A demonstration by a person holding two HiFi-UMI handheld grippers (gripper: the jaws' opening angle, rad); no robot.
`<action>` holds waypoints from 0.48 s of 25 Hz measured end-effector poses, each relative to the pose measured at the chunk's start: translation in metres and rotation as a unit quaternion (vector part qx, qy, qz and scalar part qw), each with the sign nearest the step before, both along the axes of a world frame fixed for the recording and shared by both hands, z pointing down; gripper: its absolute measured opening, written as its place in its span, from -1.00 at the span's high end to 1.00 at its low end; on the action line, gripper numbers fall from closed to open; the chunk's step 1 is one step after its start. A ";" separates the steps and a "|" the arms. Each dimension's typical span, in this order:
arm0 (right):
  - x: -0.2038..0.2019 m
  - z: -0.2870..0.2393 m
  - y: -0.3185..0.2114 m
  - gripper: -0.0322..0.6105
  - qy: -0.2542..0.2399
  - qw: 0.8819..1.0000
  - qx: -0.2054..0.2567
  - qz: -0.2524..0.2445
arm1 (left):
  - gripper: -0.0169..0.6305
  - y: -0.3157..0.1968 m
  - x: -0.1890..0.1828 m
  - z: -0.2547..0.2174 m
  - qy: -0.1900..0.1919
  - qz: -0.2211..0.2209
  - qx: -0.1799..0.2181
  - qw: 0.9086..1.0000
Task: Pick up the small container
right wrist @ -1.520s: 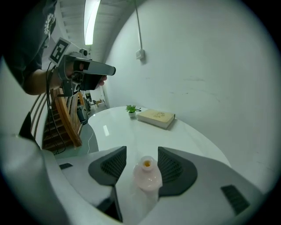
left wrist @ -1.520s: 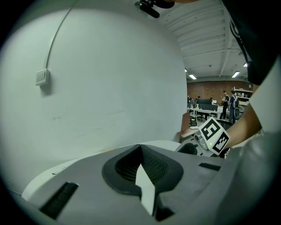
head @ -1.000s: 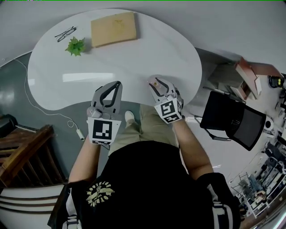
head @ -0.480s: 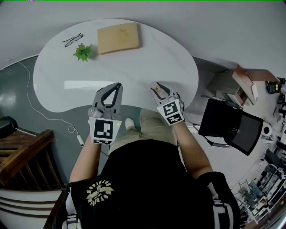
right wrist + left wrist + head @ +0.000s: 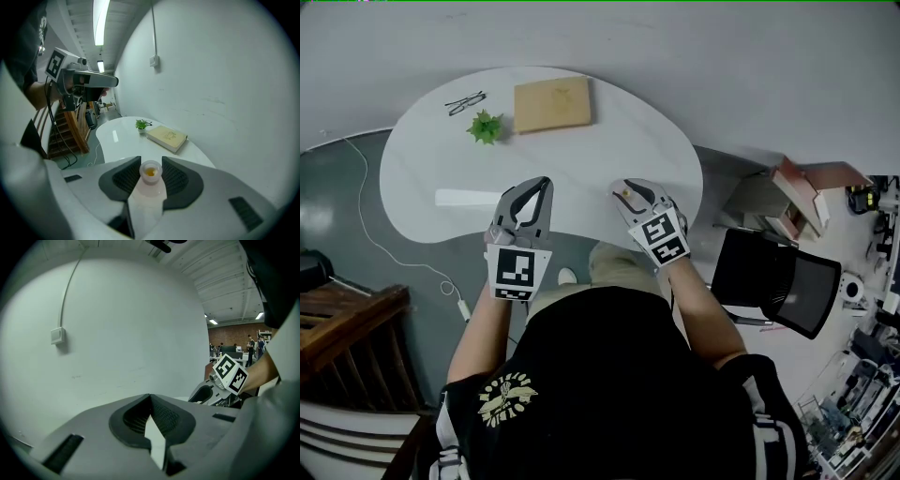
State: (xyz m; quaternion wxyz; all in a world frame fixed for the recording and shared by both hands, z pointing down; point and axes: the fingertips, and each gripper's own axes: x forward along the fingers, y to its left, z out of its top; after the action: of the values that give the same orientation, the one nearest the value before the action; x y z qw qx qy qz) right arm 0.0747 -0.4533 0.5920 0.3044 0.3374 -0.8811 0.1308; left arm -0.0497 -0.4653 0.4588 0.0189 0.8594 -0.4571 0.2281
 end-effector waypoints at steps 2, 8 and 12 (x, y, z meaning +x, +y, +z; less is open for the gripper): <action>0.000 -0.012 -0.002 0.41 0.003 1.000 0.002 -0.007 | 0.89 -0.001 -0.002 -0.007 0.006 -0.006 0.002 1.000; 0.001 -0.051 -0.005 0.41 -0.004 1.000 0.006 -0.024 | 0.89 -0.002 -0.009 -0.024 0.016 -0.027 0.012 0.999; 0.003 -0.082 -0.008 0.41 -0.016 0.999 0.007 -0.038 | 0.89 -0.007 -0.005 -0.041 0.026 -0.035 0.026 0.999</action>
State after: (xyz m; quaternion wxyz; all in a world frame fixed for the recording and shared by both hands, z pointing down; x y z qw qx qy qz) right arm 0.0772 -0.4609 0.5096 0.2930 0.3039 -0.8989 0.1180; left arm -0.0542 -0.4724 0.4174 0.0162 0.8491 -0.4917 0.1926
